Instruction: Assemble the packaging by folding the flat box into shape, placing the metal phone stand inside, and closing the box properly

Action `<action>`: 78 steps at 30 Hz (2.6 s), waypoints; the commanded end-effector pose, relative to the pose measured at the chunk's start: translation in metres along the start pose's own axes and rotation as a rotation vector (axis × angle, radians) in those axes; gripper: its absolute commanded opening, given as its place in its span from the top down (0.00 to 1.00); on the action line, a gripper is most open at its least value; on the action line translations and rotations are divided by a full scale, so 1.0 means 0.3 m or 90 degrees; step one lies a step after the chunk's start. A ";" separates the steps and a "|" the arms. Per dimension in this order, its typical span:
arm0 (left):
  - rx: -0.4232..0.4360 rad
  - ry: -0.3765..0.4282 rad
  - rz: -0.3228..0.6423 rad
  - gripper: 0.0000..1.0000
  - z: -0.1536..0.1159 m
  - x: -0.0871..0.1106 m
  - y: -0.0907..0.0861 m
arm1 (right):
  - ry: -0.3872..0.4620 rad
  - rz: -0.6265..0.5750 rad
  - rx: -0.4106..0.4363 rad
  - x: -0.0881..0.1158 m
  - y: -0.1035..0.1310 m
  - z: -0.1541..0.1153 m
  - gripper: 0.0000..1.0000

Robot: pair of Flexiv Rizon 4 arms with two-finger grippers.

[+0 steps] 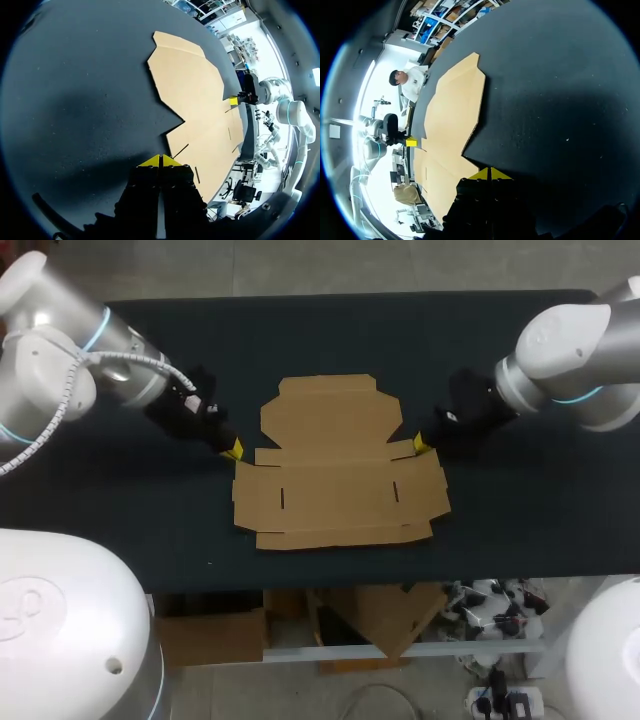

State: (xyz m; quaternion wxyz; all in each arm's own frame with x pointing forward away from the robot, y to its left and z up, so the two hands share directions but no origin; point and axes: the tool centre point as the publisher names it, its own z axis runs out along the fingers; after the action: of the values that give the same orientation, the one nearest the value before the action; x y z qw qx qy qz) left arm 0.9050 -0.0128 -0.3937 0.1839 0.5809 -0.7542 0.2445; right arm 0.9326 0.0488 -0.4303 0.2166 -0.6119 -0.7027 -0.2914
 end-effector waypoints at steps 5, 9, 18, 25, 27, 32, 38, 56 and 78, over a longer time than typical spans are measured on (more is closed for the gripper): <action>0.015 0.012 0.002 1.00 0.026 -0.029 -0.006 | 0.009 0.000 -0.001 -0.011 0.004 0.011 1.00; 0.023 0.018 0.011 1.00 0.034 -0.036 -0.009 | 0.010 0.000 -0.001 -0.012 0.004 0.014 1.00; 0.037 0.024 0.019 1.00 0.043 -0.043 -0.011 | 0.013 0.000 -0.006 -0.012 0.004 0.017 1.00; 0.045 0.030 0.016 1.00 0.052 -0.052 -0.013 | 0.015 0.000 -0.008 -0.012 0.005 0.018 1.00; 0.047 0.033 0.013 1.00 0.057 -0.053 -0.014 | 0.016 0.000 -0.008 -0.012 0.005 0.018 1.00; 0.055 0.036 0.011 1.00 0.069 -0.054 -0.017 | 0.017 0.001 -0.011 -0.011 0.003 0.020 1.00; 0.065 0.040 0.013 1.00 0.082 -0.054 -0.018 | 0.018 0.002 -0.015 -0.012 0.001 0.021 1.00; 0.067 0.064 0.016 1.00 0.111 -0.042 -0.030 | 0.025 0.000 -0.026 -0.009 0.005 0.024 1.00; 0.064 0.085 0.022 1.00 0.129 -0.025 -0.034 | 0.041 -0.002 -0.045 0.022 0.003 0.029 1.00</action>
State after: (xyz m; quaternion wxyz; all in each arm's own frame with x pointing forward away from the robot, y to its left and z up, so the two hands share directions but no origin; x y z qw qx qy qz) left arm 0.9159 -0.0285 -0.4200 0.1994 0.5590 -0.7367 0.3239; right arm 0.9348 0.0576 -0.4306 0.2187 -0.6079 -0.6861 -0.3346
